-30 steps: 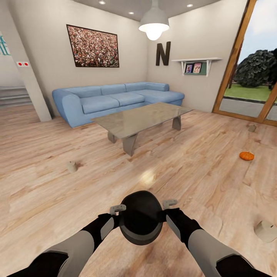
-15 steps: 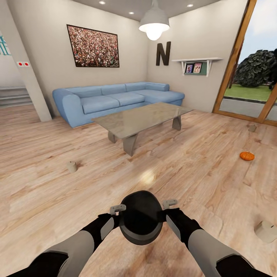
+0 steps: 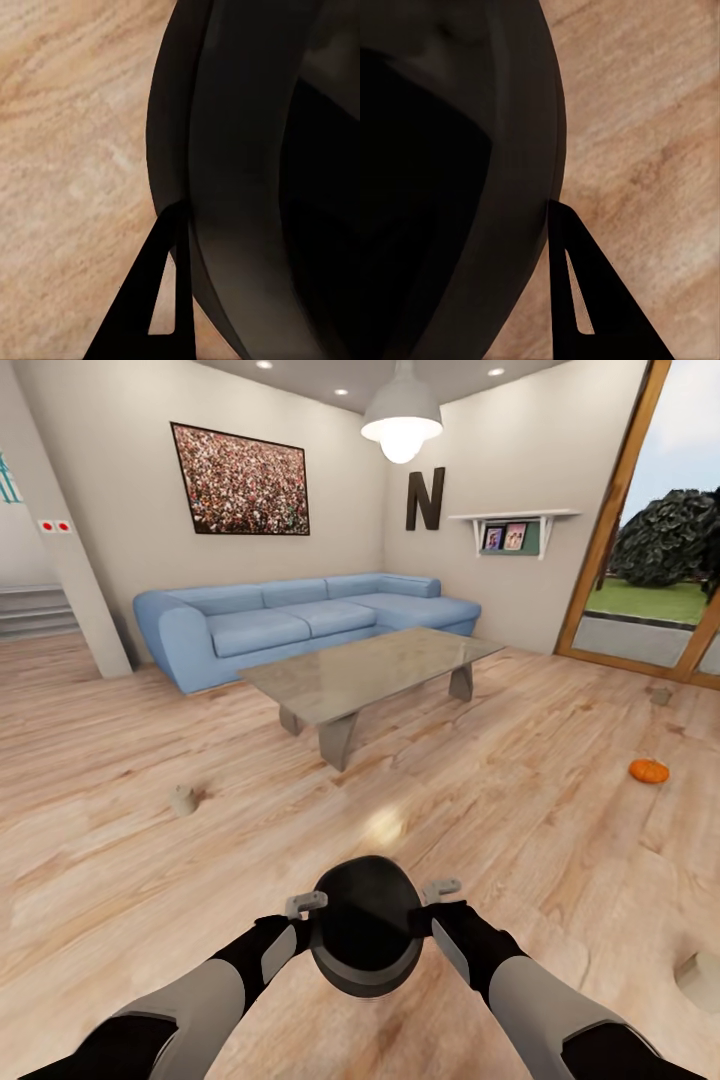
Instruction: Place each of the two pumpkins and all three candles from the living room inside a cabinet in the living room (use any cabinet), then make sure every cabinet is closed, and position the cauldron so it is next to a table in the living room.
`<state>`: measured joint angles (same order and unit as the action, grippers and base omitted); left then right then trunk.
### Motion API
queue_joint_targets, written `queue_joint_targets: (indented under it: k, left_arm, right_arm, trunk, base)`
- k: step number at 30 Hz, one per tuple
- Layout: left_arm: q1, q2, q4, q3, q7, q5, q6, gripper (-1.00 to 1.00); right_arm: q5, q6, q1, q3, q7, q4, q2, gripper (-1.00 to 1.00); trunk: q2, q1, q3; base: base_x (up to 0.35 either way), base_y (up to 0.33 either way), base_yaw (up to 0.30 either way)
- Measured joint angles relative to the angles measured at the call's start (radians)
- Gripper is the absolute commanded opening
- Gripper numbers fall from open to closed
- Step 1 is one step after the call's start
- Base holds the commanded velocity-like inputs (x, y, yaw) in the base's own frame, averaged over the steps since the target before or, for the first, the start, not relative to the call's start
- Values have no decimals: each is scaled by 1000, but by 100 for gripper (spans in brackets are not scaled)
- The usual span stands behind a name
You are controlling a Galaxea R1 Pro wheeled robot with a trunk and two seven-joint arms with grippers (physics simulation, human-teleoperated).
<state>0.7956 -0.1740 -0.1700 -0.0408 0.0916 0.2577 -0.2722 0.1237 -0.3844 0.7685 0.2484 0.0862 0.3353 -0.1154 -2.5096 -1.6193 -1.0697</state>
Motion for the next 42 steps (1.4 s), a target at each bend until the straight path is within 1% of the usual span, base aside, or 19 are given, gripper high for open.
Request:
queue_joint_targets:
  k: [33,42]
  left_arm:
    - [0,0,0,0,0,-1,0,-100]
    - [0,0,-2,0,0,0,0,-100]
  right_arm:
    - [-2,0,0,-1,0,0,-1,-100]
    - [-5,2,0,-3,0,0,-1,-100]
  trunk:
    - [0,0,0]
    - [0,0,0]
  base:
    - [204,0,1]
    - [204,0,187]
